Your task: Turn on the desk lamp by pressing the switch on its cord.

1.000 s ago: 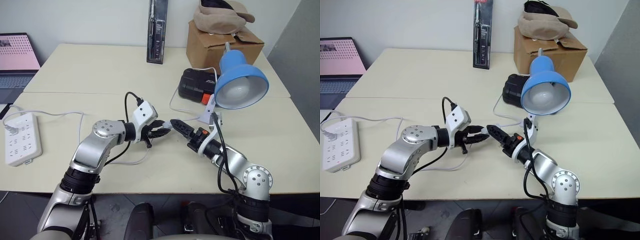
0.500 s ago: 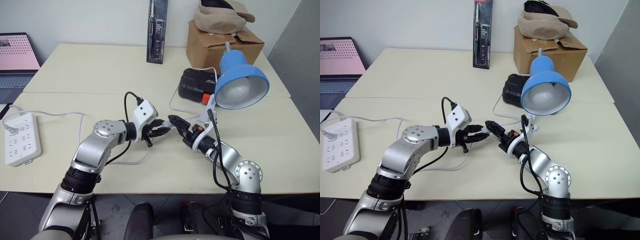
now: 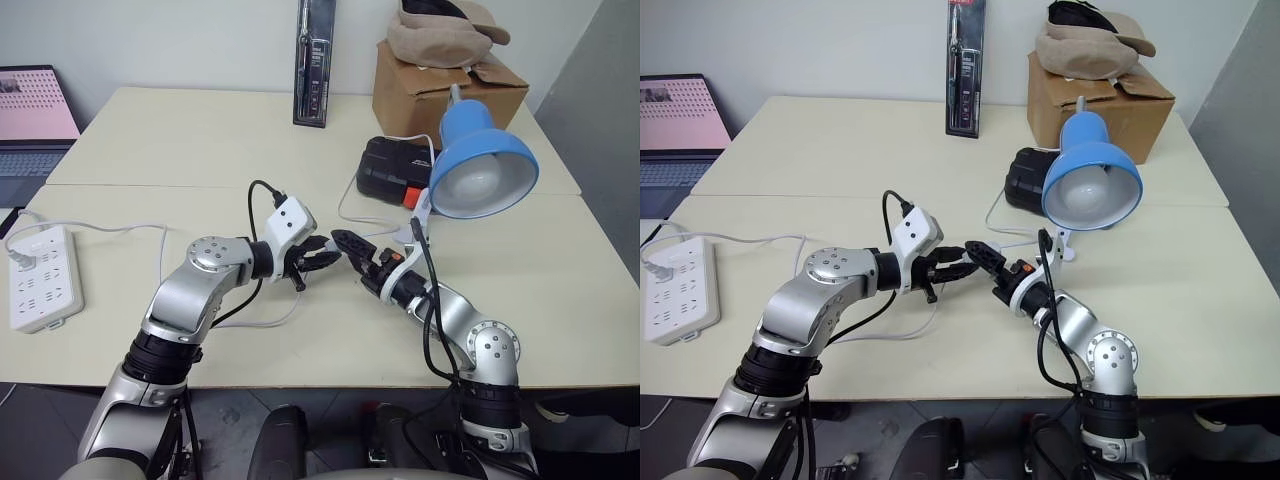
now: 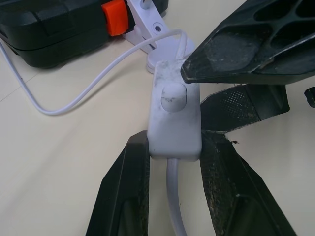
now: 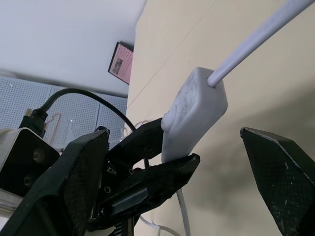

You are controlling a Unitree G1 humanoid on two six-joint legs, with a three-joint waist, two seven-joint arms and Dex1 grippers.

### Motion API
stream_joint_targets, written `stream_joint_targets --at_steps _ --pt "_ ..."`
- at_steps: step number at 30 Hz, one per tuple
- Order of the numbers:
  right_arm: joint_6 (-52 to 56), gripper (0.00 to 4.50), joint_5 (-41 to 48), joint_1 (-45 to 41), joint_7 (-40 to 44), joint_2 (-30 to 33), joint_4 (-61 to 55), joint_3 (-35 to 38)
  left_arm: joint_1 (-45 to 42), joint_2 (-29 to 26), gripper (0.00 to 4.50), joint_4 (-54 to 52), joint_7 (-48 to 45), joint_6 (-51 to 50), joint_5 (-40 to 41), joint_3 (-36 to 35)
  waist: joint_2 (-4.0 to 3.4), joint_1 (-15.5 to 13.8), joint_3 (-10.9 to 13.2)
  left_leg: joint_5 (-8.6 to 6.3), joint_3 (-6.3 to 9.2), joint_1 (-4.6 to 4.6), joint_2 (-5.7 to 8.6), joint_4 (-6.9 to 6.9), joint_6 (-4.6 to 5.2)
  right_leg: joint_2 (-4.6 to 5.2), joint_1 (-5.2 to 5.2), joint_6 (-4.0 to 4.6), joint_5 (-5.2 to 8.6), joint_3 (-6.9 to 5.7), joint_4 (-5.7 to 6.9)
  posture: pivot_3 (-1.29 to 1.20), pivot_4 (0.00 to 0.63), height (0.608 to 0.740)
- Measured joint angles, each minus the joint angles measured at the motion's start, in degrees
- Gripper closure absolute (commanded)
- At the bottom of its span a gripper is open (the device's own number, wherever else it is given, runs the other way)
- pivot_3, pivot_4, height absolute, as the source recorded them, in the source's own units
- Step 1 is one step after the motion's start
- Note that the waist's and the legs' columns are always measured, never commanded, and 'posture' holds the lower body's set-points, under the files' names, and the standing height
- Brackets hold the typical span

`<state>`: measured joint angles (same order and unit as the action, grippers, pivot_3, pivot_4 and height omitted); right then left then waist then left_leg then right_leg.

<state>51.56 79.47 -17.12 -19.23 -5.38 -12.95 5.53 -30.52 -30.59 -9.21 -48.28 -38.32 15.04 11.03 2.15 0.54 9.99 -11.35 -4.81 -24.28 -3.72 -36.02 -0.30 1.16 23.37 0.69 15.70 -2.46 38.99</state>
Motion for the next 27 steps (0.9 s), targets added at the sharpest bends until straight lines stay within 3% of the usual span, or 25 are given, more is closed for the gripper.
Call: stream_joint_targets --at_steps 3,17,18,19,22,27 --pt "-0.1 0.00 0.4 0.0 -0.1 0.0 0.4 0.0 0.0 0.0 3.39 0.0 0.0 0.0 0.0 0.0 0.00 0.0 0.0 0.00 0.00 0.00 0.00 0.00 0.00 0.00 0.00 0.00 0.00 0.00 0.00 0.00 0.150 0.740" --pt "-1.5 2.92 1.1 0.0 -1.0 0.0 1.9 -0.2 0.0 -0.5 3.39 -1.4 -0.1 0.0 0.0 0.0 0.00 0.0 0.0 0.00 0.00 -0.01 0.00 0.01 0.00 0.00 0.01 0.00 0.00 0.00 -0.01 0.00 0.150 0.740" --pt "-1.5 2.92 1.2 0.0 -1.0 0.0 1.9 -0.2 0.0 -0.5 3.39 -1.4 -0.1 0.0 -0.1 0.0 0.00 0.0 0.0 0.00 0.00 -0.01 0.00 0.01 0.00 0.00 0.01 0.00 0.00 0.00 -0.01 0.00 0.150 0.740" --pt "-1.5 3.37 1.6 -0.1 -1.0 0.0 1.9 -0.4 0.1 -0.5 3.39 -1.4 -0.1 0.0 -0.1 0.0 0.00 0.0 0.0 0.00 0.00 -0.01 0.00 0.02 0.00 0.00 0.01 0.00 0.00 0.00 -0.02 0.00 0.150 0.740" --pt "-1.8 3.89 2.2 -0.1 -1.0 0.0 1.9 -0.6 0.1 -0.6 3.39 -1.4 -0.1 0.0 -0.2 0.3 0.00 0.0 0.0 0.00 0.00 -0.01 0.00 0.02 0.00 0.00 0.02 0.00 0.00 0.00 -0.02 0.00 0.150 0.740" --pt "-2.0 4.02 2.6 -0.1 -1.0 0.0 2.0 -0.6 0.1 -0.7 3.41 -1.4 -0.1 0.0 -0.2 0.3 0.00 0.0 0.0 0.00 0.00 -0.03 0.00 0.03 0.00 0.00 0.03 0.00 0.00 0.00 -0.02 0.00 0.150 0.740"
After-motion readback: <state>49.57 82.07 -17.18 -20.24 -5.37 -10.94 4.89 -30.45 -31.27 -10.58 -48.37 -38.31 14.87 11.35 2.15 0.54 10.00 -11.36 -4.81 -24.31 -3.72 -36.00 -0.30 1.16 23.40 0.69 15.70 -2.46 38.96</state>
